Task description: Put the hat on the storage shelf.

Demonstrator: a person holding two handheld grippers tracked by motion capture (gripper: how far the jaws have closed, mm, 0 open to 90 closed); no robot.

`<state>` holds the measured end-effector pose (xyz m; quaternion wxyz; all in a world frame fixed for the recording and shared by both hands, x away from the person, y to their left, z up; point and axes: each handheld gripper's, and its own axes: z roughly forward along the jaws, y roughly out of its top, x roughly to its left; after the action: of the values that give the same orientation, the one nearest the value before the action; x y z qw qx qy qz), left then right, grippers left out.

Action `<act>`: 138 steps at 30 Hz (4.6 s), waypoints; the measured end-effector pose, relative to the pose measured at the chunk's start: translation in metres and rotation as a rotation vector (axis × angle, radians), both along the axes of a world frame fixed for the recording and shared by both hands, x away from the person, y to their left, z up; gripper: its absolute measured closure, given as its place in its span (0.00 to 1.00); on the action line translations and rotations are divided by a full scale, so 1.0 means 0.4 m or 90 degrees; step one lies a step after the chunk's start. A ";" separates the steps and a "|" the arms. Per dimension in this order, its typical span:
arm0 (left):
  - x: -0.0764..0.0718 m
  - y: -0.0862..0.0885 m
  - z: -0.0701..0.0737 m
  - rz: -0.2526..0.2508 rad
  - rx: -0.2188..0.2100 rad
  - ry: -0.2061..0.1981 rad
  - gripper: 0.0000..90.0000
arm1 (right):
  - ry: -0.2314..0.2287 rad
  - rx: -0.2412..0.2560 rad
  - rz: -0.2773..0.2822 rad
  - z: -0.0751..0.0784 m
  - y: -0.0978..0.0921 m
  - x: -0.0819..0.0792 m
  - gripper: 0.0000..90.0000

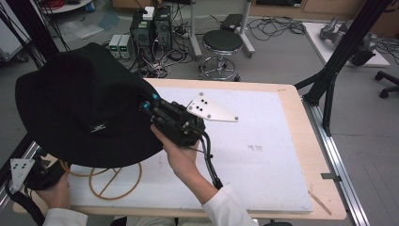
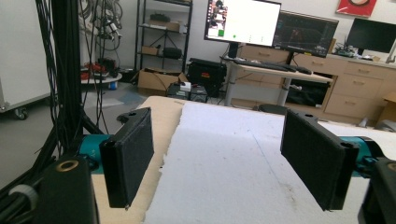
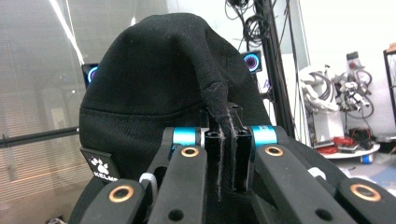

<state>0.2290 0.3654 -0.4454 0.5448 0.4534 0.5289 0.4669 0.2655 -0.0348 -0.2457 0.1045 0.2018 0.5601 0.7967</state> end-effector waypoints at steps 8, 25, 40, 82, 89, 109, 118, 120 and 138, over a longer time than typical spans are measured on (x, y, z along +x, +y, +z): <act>-0.002 0.001 0.001 0.000 -0.001 0.001 0.29 | 0.032 -0.027 0.011 -0.023 0.041 -0.004 0.98; -0.003 0.004 0.001 0.003 -0.002 0.001 0.29 | 0.099 -0.117 0.035 -0.088 0.092 -0.015 0.97; -0.006 0.007 0.002 0.011 -0.005 -0.001 0.29 | 0.115 -0.146 0.059 -0.115 0.087 -0.026 0.93; -0.004 0.009 0.000 0.011 -0.011 -0.001 0.29 | 0.096 -0.172 -0.018 -0.139 0.012 -0.001 0.12; -0.005 0.008 0.001 0.012 -0.009 -0.001 0.29 | 0.102 -0.165 -0.061 -0.143 -0.034 0.015 0.12; -0.005 0.005 0.001 0.011 -0.009 -0.001 0.29 | 0.111 -0.168 -0.160 -0.159 -0.184 0.047 0.12; -0.005 0.004 0.001 0.012 -0.009 -0.001 0.29 | 0.119 -0.166 -0.203 -0.170 -0.257 0.053 0.12; -0.004 0.004 0.001 0.013 -0.009 -0.002 0.29 | 0.126 -0.166 -0.210 -0.177 -0.274 0.053 0.12; -0.003 -0.001 0.002 0.011 -0.009 -0.003 0.29 | 0.183 -0.147 -0.295 -0.208 -0.443 0.043 0.12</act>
<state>0.2278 0.3652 -0.4447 0.5450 0.4444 0.5347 0.4687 0.2829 -0.2121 -0.3289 0.2252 0.4220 0.5952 0.6458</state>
